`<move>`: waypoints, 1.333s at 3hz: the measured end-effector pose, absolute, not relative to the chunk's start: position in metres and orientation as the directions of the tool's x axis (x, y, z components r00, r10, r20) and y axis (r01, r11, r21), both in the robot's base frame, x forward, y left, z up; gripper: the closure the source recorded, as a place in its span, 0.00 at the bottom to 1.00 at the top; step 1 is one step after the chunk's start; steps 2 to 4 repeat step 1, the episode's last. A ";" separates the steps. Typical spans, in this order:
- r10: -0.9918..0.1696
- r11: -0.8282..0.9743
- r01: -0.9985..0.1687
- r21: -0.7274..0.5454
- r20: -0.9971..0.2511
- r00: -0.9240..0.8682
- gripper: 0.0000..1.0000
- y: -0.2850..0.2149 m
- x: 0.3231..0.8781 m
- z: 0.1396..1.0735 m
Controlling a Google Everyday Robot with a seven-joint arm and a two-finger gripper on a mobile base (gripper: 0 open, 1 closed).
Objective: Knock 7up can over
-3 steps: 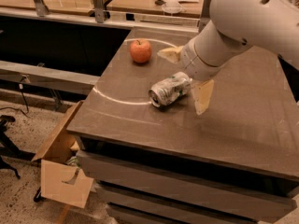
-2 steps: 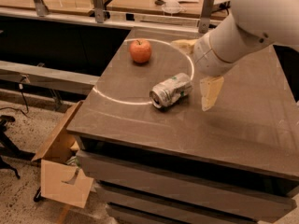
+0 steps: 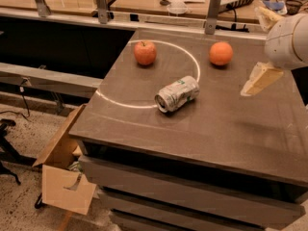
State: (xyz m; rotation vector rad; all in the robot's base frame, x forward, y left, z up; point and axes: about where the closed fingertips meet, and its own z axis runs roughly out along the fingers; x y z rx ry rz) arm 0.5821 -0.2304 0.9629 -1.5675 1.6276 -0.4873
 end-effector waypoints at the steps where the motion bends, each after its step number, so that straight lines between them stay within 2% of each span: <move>1: -0.953 0.164 -0.638 -0.752 -0.288 0.094 0.00 -0.229 0.584 0.965; 4: -0.953 0.164 -0.638 -0.752 -0.288 0.094 0.00 -0.229 0.584 0.965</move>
Offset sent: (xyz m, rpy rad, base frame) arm 0.0000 0.0000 0.0000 0.0000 0.0000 0.0000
